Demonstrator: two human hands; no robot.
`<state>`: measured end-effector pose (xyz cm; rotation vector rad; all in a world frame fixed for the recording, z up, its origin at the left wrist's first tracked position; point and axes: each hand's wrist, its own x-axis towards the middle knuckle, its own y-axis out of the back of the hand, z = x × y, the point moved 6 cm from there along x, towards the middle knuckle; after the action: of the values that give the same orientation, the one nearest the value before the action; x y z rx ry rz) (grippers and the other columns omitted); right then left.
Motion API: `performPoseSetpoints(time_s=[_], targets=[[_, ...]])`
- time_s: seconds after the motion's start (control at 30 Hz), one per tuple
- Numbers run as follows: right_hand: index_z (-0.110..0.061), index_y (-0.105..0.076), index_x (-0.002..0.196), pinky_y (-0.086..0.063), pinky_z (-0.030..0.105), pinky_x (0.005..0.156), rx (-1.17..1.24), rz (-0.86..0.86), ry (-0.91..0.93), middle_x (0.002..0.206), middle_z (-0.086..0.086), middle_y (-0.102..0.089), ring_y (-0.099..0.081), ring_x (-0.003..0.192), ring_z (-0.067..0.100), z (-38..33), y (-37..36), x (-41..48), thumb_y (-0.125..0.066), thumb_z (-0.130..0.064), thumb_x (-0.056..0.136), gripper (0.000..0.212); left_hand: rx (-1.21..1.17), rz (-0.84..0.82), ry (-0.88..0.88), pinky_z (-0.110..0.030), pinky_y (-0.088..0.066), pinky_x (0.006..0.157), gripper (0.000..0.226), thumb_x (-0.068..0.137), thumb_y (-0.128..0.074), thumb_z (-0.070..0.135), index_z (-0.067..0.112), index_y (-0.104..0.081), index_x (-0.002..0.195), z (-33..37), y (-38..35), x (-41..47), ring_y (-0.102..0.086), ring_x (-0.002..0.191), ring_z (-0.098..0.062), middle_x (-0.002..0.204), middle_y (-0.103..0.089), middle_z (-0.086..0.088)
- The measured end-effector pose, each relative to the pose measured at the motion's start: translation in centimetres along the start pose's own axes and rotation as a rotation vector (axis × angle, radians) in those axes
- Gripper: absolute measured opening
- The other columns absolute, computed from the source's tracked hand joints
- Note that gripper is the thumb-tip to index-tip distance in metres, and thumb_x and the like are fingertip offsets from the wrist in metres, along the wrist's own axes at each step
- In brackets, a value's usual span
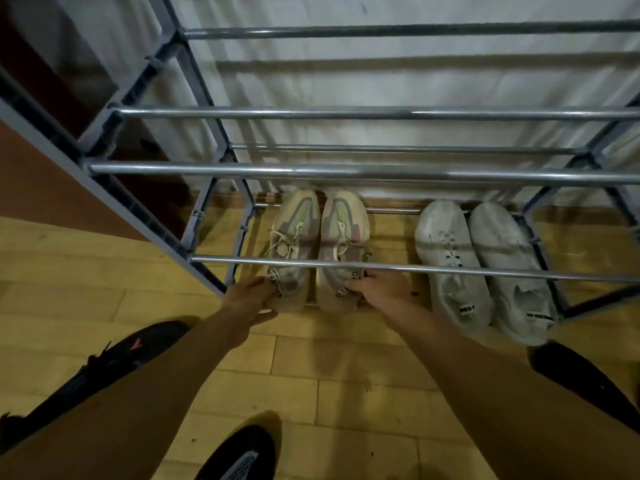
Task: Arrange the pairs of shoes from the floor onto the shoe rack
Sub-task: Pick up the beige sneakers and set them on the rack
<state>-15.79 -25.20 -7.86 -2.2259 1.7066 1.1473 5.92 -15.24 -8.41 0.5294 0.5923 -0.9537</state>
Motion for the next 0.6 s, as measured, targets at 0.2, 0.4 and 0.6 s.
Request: performPoseSetpoints(time_s=[0.2,0.4,0.6], targets=[[-0.015,-0.071,0.110,-0.056,0.045,0.088,-0.138,0.000,0.130,0.104,0.008,-0.073,-0.068,0.098,0.027,-0.1,-0.2,-0.7,-0.073,-0.031,0.081,0.034,0.079,0.083,-0.036,-0.030,-0.057,0.057,0.037,0.088,-0.066,0.024,0.014,-0.061,0.123,0.5,0.8,0.3,-0.064,0.091,-0.024,0.094,-0.066,-0.009],[-0.015,-0.064,0.118,-0.054,0.045,0.091,-0.280,-0.060,0.145,0.115,0.009,-0.067,-0.063,0.105,0.029,-0.7,-0.1,-3.0,-0.058,-0.024,0.088,0.032,0.134,0.004,0.052,-0.032,-0.054,0.058,0.059,0.087,-0.064,0.038,0.018,-0.045,0.139,0.6,0.9,-1.8,-0.056,0.099,-0.022,0.115,-0.059,-0.004],[-0.010,-0.065,0.114,-0.056,0.043,0.088,-0.494,-0.116,0.185,0.111,0.011,-0.066,-0.063,0.100,0.027,-3.7,1.1,-8.6,-0.057,-0.023,0.090,0.028,0.294,-0.180,0.059,-0.043,-0.049,0.086,0.070,0.088,-0.062,0.037,0.016,-0.030,0.147,2.9,2.5,-6.8,-0.045,0.126,-0.029,0.147,-0.038,-0.006]])
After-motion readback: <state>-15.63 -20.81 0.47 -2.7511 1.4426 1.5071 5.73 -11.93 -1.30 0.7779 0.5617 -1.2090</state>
